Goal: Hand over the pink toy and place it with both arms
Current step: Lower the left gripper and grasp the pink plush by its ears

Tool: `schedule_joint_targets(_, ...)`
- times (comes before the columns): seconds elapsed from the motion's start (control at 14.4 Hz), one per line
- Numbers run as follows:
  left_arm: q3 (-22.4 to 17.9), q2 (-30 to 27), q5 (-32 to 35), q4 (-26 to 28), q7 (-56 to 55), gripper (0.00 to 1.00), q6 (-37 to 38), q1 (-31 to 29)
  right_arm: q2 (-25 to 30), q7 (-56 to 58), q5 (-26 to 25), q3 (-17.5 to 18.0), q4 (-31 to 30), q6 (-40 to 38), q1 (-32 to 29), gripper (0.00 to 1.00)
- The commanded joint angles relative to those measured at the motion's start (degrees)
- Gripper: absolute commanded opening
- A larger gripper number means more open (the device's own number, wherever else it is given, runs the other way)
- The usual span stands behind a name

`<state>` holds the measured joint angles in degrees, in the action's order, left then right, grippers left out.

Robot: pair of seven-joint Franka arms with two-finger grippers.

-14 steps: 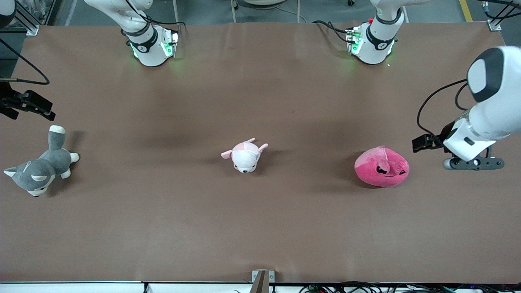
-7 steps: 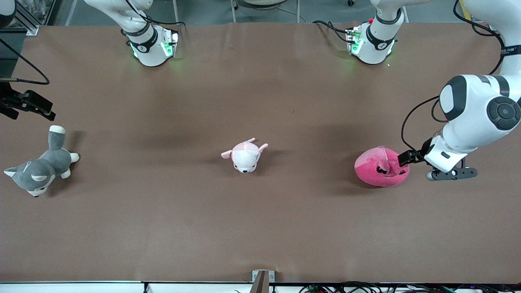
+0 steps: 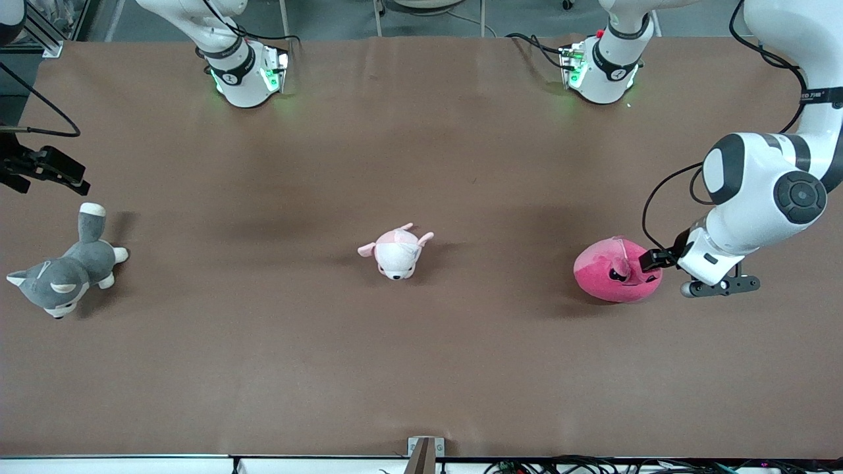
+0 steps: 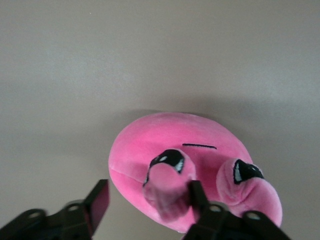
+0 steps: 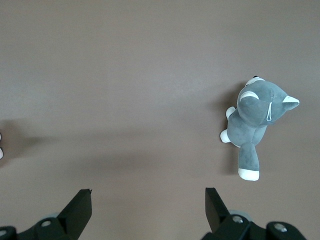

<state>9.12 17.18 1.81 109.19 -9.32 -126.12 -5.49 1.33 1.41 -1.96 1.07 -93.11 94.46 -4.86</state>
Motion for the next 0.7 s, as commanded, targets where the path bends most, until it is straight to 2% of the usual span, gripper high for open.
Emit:
schedule_joint_targets(0.0, 0.1, 0.6, -1.0, -0.5, -0.3, 0.48, -0.5, 0.2, 1.5, -0.3, 1.0, 0.7, -1.6, 0.2, -1.0, 1.0)
schedule_joint_targets(0.28, 0.3, 0.7, -1.1, -0.6, -0.3, 0.07, -0.5, 0.5, 1.6, -0.2, 1.0, 0.8, -1.6, 0.0, -1.0, 1.0)
schedule_joint_targets(0.35, 0.3, 0.6, -1.1, -0.9, -0.3, 0.02, -0.5, 0.5, 1.5, -0.2, 1.0, 0.8, -1.6, 0.1, -1.0, 1.0)
schedule_joint_targets(0.63, 1.8, -0.5, -1.1, -2.3, -1.2, 0.0, 0.3, 0.5, 1.5, -0.3, 1.1, 0.8, -1.6, 0.0, -1.0, 1.0)
